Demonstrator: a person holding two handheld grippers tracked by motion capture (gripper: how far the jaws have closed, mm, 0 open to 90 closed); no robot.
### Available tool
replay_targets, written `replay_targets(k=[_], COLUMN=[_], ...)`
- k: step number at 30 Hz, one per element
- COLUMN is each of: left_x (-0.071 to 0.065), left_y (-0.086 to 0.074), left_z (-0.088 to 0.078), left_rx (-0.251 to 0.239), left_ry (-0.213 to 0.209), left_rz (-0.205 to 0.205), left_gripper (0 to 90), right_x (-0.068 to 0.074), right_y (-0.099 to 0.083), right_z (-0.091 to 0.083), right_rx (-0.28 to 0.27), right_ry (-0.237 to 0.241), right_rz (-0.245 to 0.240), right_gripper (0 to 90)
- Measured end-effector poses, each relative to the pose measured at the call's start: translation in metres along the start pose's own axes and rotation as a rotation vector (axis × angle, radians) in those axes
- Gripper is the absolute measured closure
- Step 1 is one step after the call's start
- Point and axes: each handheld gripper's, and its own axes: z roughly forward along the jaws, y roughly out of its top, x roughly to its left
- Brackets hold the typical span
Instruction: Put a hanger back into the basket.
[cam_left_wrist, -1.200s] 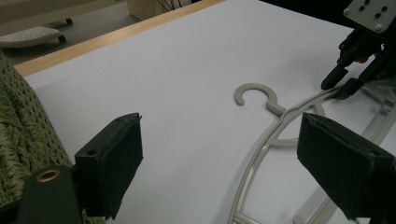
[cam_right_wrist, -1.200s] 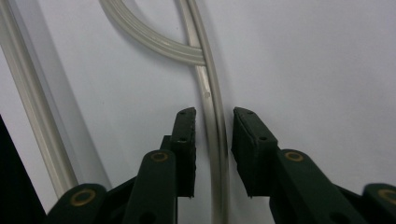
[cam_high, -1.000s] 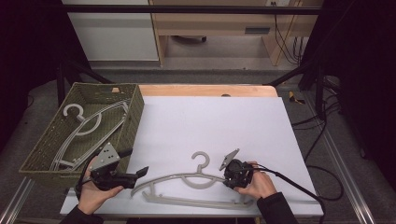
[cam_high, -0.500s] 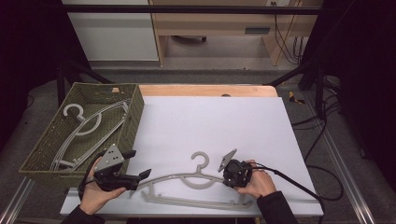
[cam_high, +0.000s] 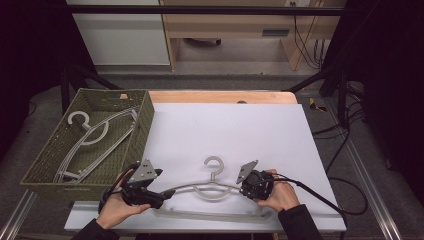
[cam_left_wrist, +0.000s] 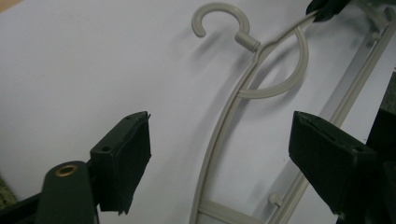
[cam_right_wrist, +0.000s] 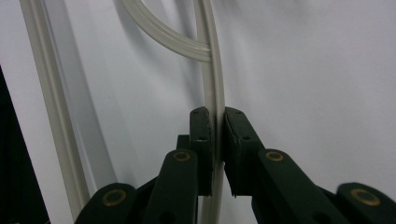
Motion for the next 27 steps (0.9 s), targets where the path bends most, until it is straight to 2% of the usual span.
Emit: replay_targets(k=[4,6,10,12,19,23,27], left_x=[0.001,0.002,0.003,0.002,-0.004,-0.006,-0.009], left_y=[0.003,0.004,0.006,0.007,0.007,0.008,0.008], left_z=[0.019,0.029,0.045,0.051,0.058,0.057,0.054], left_rx=[0.076,0.116,0.189,0.206,0.232,0.225,0.218], left_ry=[-0.025,-0.034,-0.04,-0.039,-0.05,-0.06,-0.048], left_rz=[0.019,0.03,0.073,0.094,0.152,0.162,0.189], left_gripper=[28.6,32.7,40.9,48.3,66.7,76.6,78.0], right_x=[0.001,0.002,0.003,0.004,0.006,0.005,0.005], right_y=[0.001,0.002,0.004,0.004,0.003,0.004,0.003], right_z=[-0.004,-0.006,-0.007,-0.008,-0.011,-0.011,-0.012], right_rx=[-0.028,-0.023,-0.033,-0.042,-0.042,-0.048,-0.057], right_ry=[-0.001,-0.004,-0.002,-0.006,-0.001,-0.001,-0.001], right_rz=[-0.004,-0.018,-0.042,-0.039,-0.051,-0.048,-0.049], right_gripper=[82.8,82.8,82.8,82.8,82.8,82.8,82.5])
